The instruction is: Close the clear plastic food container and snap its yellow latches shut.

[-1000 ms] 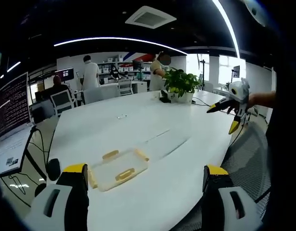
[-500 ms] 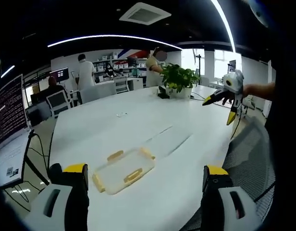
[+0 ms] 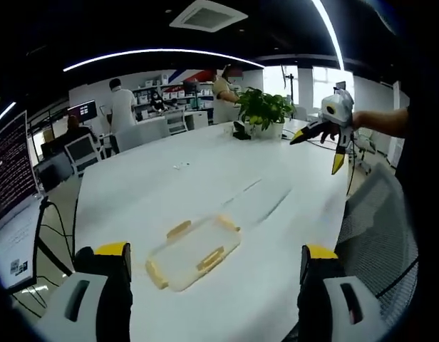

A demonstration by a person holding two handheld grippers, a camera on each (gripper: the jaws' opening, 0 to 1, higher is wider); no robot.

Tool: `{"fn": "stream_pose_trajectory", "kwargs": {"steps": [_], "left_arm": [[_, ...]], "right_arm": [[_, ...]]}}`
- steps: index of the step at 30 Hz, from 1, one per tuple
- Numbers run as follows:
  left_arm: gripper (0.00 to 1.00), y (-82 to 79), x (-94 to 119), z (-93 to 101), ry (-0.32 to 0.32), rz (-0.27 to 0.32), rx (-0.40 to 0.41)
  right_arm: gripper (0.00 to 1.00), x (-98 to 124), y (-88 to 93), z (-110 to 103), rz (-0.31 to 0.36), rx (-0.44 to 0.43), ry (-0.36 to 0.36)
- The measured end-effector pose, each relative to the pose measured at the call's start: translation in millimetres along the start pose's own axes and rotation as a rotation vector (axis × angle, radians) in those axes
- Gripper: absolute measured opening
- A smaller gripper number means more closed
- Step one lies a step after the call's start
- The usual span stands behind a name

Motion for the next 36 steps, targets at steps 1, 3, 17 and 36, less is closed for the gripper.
{"fn": "stream_pose_trajectory", "kwargs": {"steps": [1,3,17,36], "left_arm": [[0.96,-0.3,-0.5,-1.3,-0.002,-0.001,-0.005],[0.96,-1.5,-1.4,-4.7,-0.003,0.005,-0.015],[0.99,-5.1,-14.9,-25.1,0.031,-0.03,-0.067],[0.97,5.0,-42.8,-40.8,0.095,-0.127,-0.159]], "right_arm": [[0.91,-1.7,-2.4,1.5,-0.001,0.008,-0.001],[0.91,-3.5,-6.1,3.0,0.004,0.014,-0.005],[0.94,-25.0,-36.5,17.7,-0.005,0.104,-0.044],[0.94,-62.4,-69.3,20.1,-0.038,0.214,-0.119]]}}
Point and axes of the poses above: the point that each gripper's makers call its tool centre point, and the gripper's own axes: x roughly backward along the fingers, z roughly to its right, y roughly out of its underside, the point moved 3 cm from there along x, roughly backward along the fingers, and after that the axes turned 14 degrees about -z, right-handed, at the moved point
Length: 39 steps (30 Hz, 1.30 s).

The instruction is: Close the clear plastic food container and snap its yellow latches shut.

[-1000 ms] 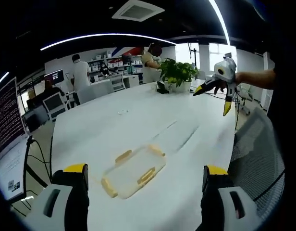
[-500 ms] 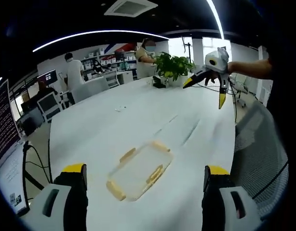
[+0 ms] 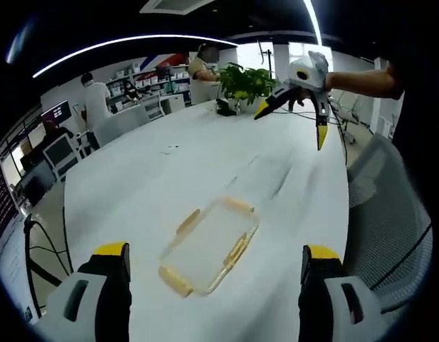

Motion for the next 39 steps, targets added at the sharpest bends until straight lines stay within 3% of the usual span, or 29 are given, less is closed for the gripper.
{"fn": "stream_pose_trajectory", "kwargs": {"steps": [8,17,30,39], "left_arm": [[0.92,8.0,-11.1,-8.2,0.024,-0.055,-0.063],[0.81,17.1,-25.6,-19.5,0.057,-0.126,-0.152],[0.66,31.0,-45.0,-38.3,0.097,-0.237,-0.275],[0.61,39.4,-58.6,-47.0,0.131,-0.294,-0.328]], "right_arm": [[0.92,-13.0,-14.4,6.9,-0.001,0.037,-0.013],[0.86,-33.1,-27.8,14.4,-0.012,0.068,-0.025],[0.77,-63.2,-35.6,22.1,-0.072,0.085,-0.056],[0.73,-83.1,-44.0,25.4,-0.08,0.074,-0.086]]}}
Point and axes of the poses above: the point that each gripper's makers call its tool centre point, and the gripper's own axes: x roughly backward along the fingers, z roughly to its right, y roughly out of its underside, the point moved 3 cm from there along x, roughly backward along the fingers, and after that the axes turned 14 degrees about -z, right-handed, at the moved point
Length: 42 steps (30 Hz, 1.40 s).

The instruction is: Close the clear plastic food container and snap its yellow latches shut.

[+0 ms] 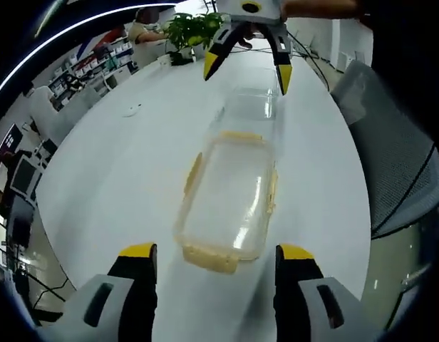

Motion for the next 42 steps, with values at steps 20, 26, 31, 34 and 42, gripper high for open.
{"fn": "stream_pose_trajectory", "kwargs": {"steps": [20,26,31,34,42], "left_arm": [[0.49,10.5,-23.3,-7.9,0.064,-0.058,-0.084],[0.48,14.6,-26.4,-5.9,0.091,-0.084,-0.115],[0.45,13.1,-28.5,-4.2,0.109,-0.095,-0.136],[0.44,11.5,-29.2,-3.7,0.121,-0.097,-0.146],[0.4,9.6,-33.1,-4.5,0.162,-0.106,-0.153]], "right_arm": [[0.64,-40.6,-6.8,-3.5,-0.046,-0.005,-0.076],[0.6,-51.2,-5.5,-6.1,-0.076,0.004,-0.092],[0.55,-57.4,-7.5,-4.0,-0.091,-0.01,-0.094],[0.53,-61.1,-8.3,-4.0,-0.107,-0.012,-0.098],[0.48,-72.7,-2.4,-6.0,-0.189,0.023,-0.105]]}}
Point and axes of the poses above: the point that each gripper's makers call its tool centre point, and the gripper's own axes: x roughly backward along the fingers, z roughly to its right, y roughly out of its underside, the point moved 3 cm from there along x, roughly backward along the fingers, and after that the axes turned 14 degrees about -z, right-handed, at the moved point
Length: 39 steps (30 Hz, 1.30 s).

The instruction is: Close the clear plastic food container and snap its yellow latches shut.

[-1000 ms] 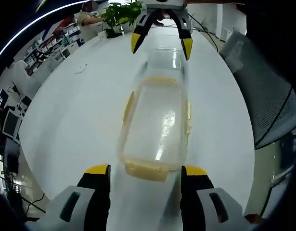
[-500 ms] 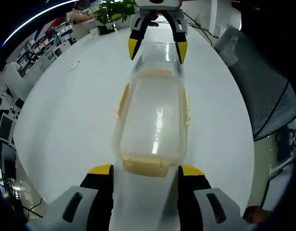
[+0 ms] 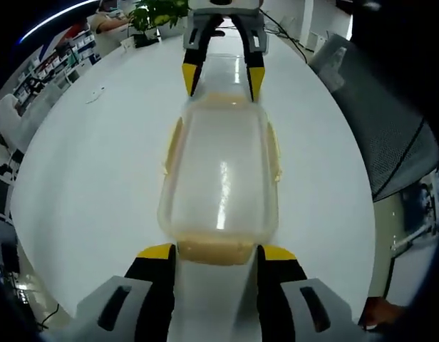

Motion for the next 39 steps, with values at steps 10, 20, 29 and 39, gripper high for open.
{"fn": "stream_pose_trajectory", "kwargs": {"steps": [10,20,29,39], "left_arm": [[0.37,-2.4,-0.7,0.2,0.037,-0.008,-0.057],[0.33,0.5,-0.5,1.2,0.027,-0.015,-0.037],[0.32,1.9,-0.7,6.5,0.026,-0.037,-0.026],[0.32,3.5,16.7,18.0,0.026,-0.043,-0.025]], "right_arm": [[0.41,-8.0,-1.2,-4.0,-0.043,0.034,-0.018],[0.37,-8.8,-2.2,-4.3,-0.065,0.044,-0.016],[0.35,-7.8,-1.7,-8.4,-0.071,0.026,-0.027],[0.35,11.7,-8.8,-20.3,-0.035,0.032,-0.041]]}}
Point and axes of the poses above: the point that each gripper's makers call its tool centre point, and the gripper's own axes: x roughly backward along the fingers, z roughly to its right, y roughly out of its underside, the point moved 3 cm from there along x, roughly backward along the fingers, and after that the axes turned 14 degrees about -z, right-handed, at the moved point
